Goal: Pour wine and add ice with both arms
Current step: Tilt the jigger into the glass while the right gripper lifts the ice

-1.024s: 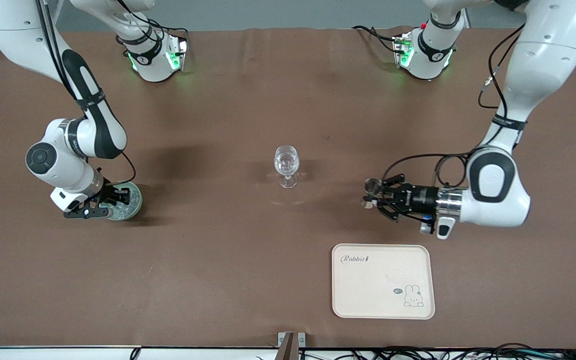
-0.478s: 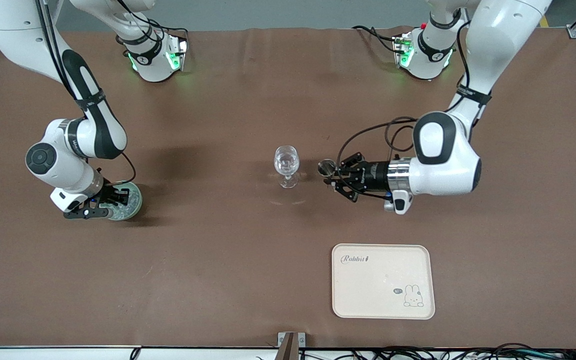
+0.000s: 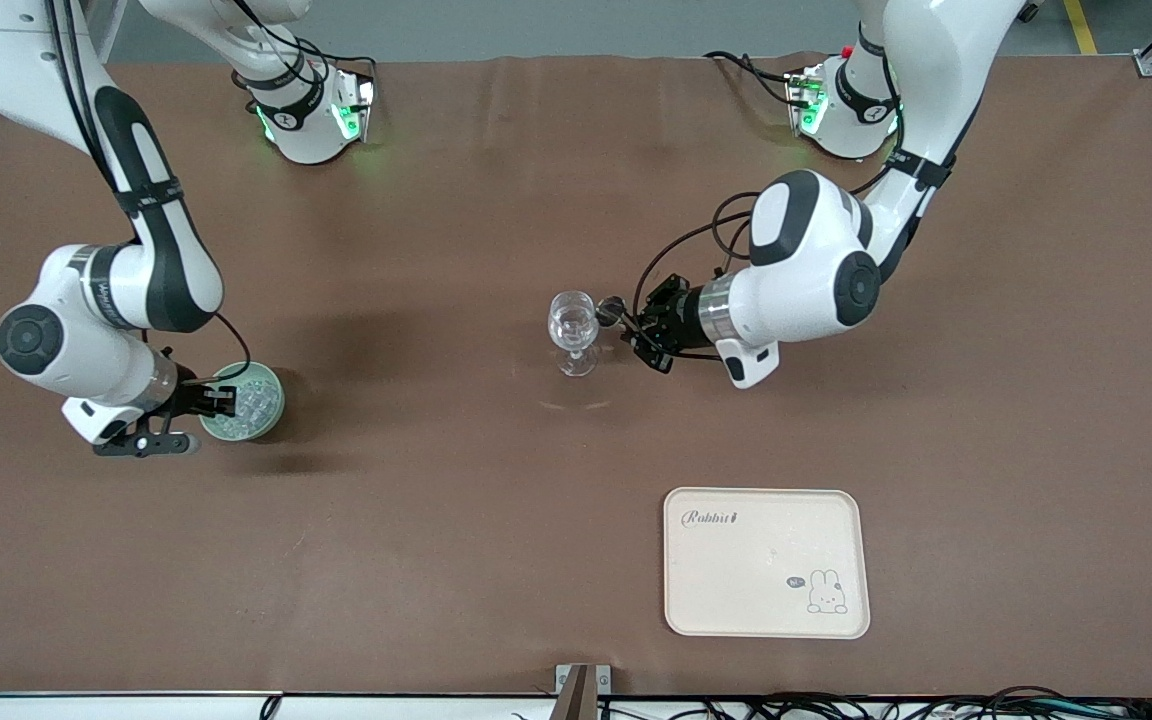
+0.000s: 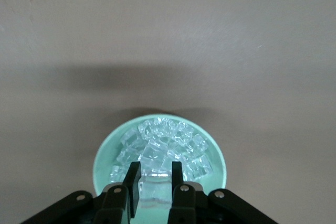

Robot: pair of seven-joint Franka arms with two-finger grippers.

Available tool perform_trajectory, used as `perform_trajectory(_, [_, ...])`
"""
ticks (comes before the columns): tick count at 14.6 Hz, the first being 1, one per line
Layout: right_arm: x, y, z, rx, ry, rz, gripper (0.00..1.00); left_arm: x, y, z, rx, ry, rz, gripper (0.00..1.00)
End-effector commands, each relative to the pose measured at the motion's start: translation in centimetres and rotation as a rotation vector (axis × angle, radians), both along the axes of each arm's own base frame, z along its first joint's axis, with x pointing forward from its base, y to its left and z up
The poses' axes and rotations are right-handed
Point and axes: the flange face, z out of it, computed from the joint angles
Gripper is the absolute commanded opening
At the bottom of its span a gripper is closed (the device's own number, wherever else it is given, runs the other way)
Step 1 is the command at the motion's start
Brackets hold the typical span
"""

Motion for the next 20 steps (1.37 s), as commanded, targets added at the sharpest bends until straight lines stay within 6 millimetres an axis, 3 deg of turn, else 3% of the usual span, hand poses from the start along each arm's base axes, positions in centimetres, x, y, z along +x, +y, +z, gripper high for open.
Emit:
perform_trajectory(1, [0.3,0.3,5.9,0.002,-0.05,-0.09,0.01,-0.1,-0.7,1.4,0.06,-0.036,0.014,0.0])
perform_trajectory(7, [-0.2,-0.6,20.0,0.003,-0.138,-0.122,0.01,-1.6,-3.5,2.0,0.151,-0.062,0.007,0.0])
perform_trajectory(9, [-0.8,-0.8,24.9,0.002,-0.102,-0.128,0.01,-2.3,-4.5,2.1,0.194,-0.078,0.004,0.0])
perform_trajectory(12, [-2.1,-1.1,30.6,0.002,-0.038,-0.128,0.01,-2.7,-5.0,1.9,0.242,-0.1,0.001,0.0])
perform_trajectory(16, [-3.9,-2.7,35.4,0.003,0.0,-0.134,0.01,-3.5,-6.0,1.9,0.266,-0.116,-0.012,0.0])
perform_trajectory(20, [-4.2,-2.6,36.5,0.004,-0.013,-0.123,0.01,-1.9,-5.8,0.1,0.246,-0.065,0.005,0.0])
